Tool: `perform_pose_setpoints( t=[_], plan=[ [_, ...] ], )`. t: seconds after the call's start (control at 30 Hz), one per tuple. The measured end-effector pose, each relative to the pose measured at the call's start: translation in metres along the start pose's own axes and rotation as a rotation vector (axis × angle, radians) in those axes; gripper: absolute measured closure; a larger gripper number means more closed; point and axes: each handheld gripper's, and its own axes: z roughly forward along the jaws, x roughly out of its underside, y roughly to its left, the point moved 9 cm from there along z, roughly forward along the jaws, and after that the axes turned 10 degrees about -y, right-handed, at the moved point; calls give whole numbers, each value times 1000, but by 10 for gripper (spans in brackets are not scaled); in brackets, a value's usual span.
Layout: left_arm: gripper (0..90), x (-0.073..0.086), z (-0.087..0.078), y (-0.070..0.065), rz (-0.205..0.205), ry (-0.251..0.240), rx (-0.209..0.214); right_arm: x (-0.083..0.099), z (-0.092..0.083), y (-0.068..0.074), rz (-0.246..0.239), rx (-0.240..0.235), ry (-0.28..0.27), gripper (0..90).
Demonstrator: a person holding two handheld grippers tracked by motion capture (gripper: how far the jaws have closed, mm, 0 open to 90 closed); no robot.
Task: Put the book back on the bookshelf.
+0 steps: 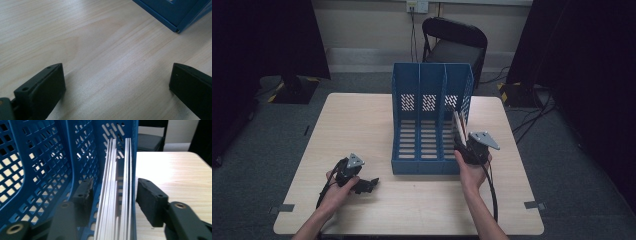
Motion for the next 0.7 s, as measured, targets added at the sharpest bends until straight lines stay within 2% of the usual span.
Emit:
perform_pose_setpoints(
  t=[0.07, 0.27, 0.37, 0.7],
  plan=[
    [0, 0, 0, 0, 0, 1, 0, 2, 2, 2, 12, -35, 16, 421],
    [0, 0, 0, 0, 0, 1, -1, 1, 2, 3, 30, -73, 24, 362],
    [0, 0, 0, 0, 0, 1, -1, -3, 1, 5, 45, -121, 35, 302],
    [1, 1, -2, 0, 1, 0, -9, -12, -9, 3, 78, -185, 31, 225]
  ],
)
